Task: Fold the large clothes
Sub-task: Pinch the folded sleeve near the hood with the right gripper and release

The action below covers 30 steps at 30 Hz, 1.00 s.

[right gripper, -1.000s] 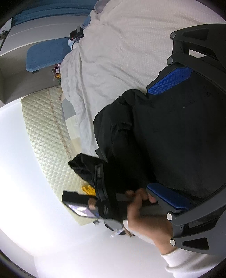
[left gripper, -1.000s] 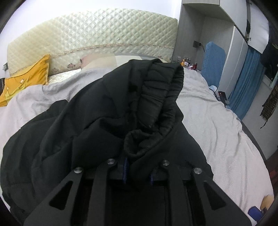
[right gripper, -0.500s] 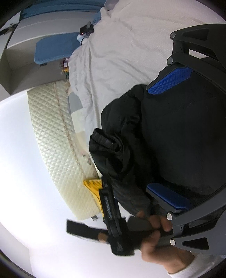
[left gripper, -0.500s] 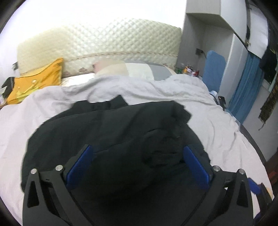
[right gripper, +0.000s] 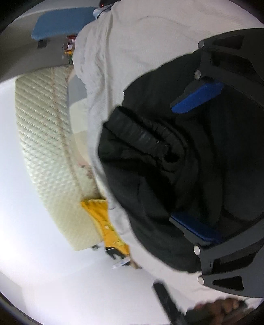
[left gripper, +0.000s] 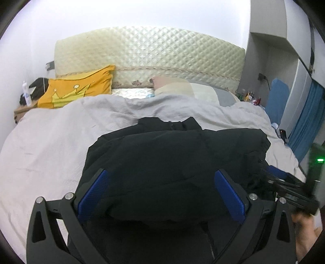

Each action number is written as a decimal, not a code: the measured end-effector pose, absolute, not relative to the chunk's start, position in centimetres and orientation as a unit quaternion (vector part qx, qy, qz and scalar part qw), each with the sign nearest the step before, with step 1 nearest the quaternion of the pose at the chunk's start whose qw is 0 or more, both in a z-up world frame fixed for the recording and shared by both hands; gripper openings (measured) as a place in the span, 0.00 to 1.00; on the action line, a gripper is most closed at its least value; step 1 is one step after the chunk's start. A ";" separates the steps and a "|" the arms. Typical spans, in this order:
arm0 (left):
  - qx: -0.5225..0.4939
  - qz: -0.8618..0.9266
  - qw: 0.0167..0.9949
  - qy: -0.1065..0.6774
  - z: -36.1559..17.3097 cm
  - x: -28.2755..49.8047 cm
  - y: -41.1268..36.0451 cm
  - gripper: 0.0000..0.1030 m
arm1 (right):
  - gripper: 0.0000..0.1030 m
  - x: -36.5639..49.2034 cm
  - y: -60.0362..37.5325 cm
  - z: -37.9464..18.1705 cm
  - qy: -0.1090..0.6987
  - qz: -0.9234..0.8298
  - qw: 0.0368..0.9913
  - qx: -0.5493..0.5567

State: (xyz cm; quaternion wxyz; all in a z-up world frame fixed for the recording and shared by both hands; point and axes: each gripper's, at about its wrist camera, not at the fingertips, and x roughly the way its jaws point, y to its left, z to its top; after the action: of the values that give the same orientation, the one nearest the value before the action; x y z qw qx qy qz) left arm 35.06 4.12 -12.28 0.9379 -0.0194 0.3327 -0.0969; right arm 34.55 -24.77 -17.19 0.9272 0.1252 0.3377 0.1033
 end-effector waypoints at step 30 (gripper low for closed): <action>-0.045 -0.085 0.939 0.331 -13.1 32.1 10.4 1.00 | 0.25 33.2 -30.0 -18.9 0.387 0.042 0.913 0.119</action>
State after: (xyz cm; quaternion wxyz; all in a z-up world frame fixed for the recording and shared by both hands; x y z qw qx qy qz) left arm 32.11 10.38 -13.09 0.9385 -0.0454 0.3314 -0.0855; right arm 33.24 -29.95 -18.87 0.9134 0.1186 0.3871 0.0415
